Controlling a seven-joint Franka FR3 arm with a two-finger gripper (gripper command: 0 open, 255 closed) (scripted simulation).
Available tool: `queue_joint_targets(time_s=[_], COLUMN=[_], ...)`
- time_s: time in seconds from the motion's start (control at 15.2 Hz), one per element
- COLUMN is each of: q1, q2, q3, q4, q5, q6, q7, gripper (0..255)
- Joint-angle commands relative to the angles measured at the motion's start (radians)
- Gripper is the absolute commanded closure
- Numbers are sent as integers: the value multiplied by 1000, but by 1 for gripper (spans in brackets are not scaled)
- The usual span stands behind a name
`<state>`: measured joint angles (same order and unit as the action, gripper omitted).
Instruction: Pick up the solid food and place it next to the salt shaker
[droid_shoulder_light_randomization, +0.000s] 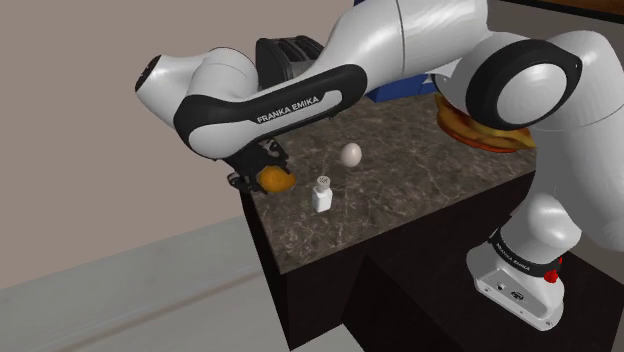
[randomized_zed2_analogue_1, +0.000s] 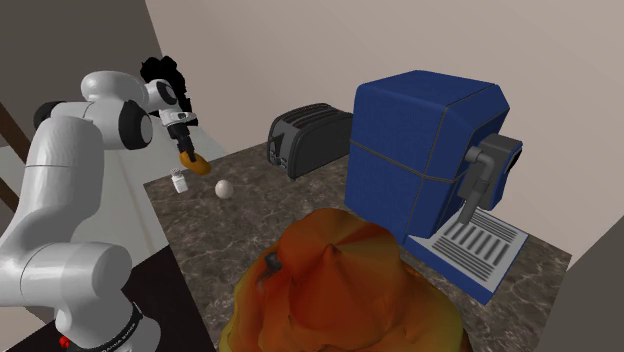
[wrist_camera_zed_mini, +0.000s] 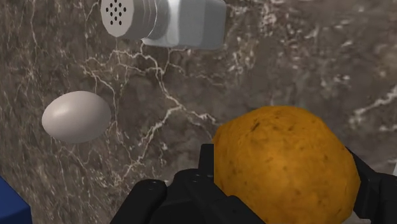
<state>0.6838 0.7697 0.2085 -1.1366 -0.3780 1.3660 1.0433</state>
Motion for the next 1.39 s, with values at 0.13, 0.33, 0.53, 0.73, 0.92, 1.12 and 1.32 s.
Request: queue_joint_targets(time_s=[0.13,0.33,0.53,0.73,0.92,1.12,1.32], q1=[-3,-4,-3,45,64,64,64], q2=[7,6,7,106,152,152,152], q3=[-1,-2,-1,-12,-19,-19,-19], q4=[-7,-7,-7,251,355,355,355], q5=[-1,-1,-1,-9,-13,-13,-13], q6=[4,4,4,-148,-203,-203,-203], q7=[0,-1,0,-34,-50,-50,-50], gripper=[255,0,0,0,0,0,0])
